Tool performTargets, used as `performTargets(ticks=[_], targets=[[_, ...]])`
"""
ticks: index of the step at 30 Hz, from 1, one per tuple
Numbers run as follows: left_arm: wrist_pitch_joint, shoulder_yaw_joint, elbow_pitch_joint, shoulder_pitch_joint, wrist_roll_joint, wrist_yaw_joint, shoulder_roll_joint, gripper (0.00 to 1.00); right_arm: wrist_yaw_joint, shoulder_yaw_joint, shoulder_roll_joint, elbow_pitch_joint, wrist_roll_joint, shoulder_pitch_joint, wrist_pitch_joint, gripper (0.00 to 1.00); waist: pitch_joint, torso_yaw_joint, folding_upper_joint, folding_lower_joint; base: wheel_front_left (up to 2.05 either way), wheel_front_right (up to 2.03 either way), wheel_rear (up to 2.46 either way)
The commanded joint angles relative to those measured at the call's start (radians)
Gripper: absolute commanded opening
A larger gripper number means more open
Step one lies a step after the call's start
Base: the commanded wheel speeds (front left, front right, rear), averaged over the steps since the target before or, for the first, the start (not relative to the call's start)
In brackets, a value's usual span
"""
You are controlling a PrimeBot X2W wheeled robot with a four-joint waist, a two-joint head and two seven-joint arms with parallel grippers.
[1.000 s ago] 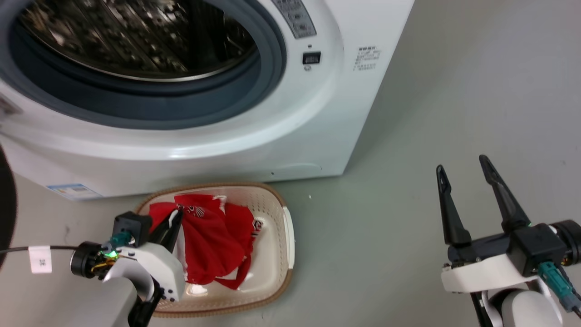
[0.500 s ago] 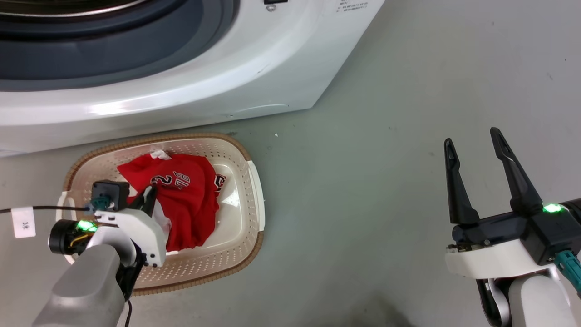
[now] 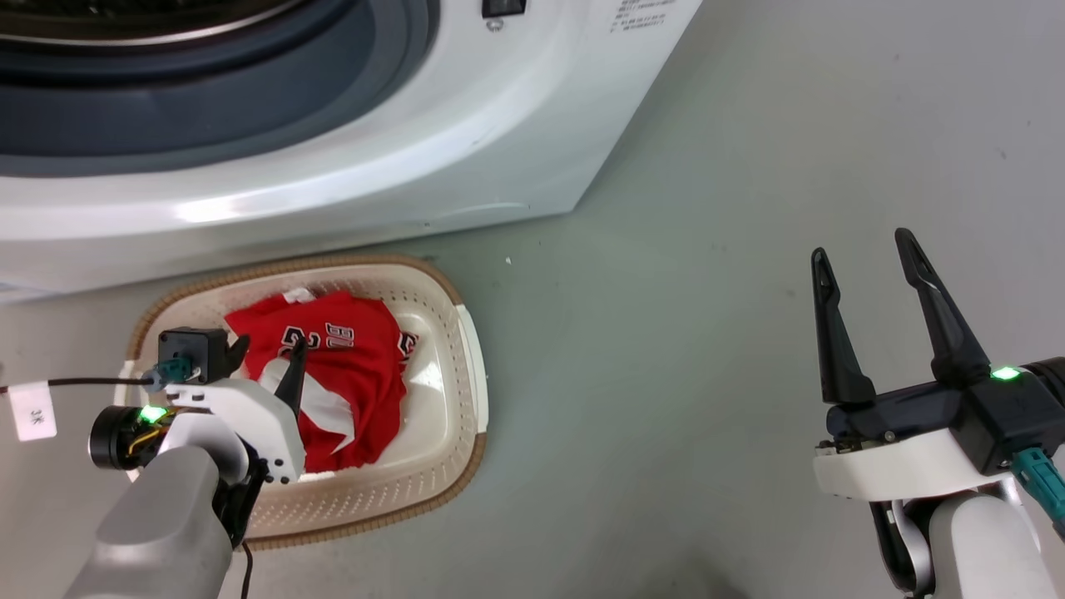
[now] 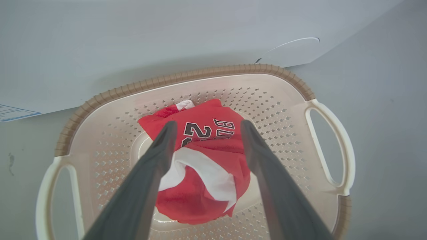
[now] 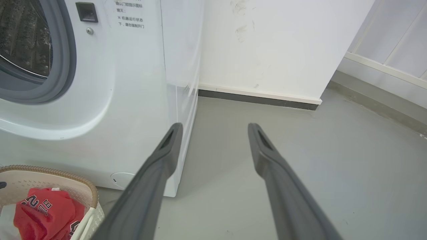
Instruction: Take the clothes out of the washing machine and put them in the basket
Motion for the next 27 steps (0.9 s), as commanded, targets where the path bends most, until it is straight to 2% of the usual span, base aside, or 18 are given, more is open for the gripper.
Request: performTargets(ticks=[1,10,14,21,27], targets=[[-0.003,0.018,-0.019,0.027,0.007,-0.001,0.000,1.00,-0.001,-0.004,0.001,0.005,-0.001,-0.009,-0.002,1.00,-0.039,0.008,0.0000,-0.0001,0.00,0.00,0.00],[-0.003,0.098,-0.204,0.150,0.061,-0.002,0.006,1.00,-0.001,-0.020,0.001,0.045,-0.015,0.028,-0.002,1.00,-0.217,0.045,0.0000,-0.0001,0.00,0.00,0.00],[-0.003,0.124,-0.306,0.215,0.130,-0.002,0.007,1.00,-0.001,-0.015,0.001,0.066,-0.017,0.056,-0.002,1.00,-0.310,0.071,0.0000,-0.0001,0.00,0.00,0.00],[-0.003,0.246,-0.510,0.344,0.221,0.015,-0.030,1.00,-0.001,-0.014,0.001,0.093,-0.020,0.110,-0.002,1.00,-0.459,0.119,0.0000,-0.0001,0.00,0.00,0.00],[-0.003,0.351,-0.717,0.461,0.295,0.040,-0.063,1.00,-0.001,-0.017,0.001,0.101,-0.025,0.142,-0.002,1.00,-0.538,0.147,0.0000,-0.0001,0.00,0.00,0.00]])
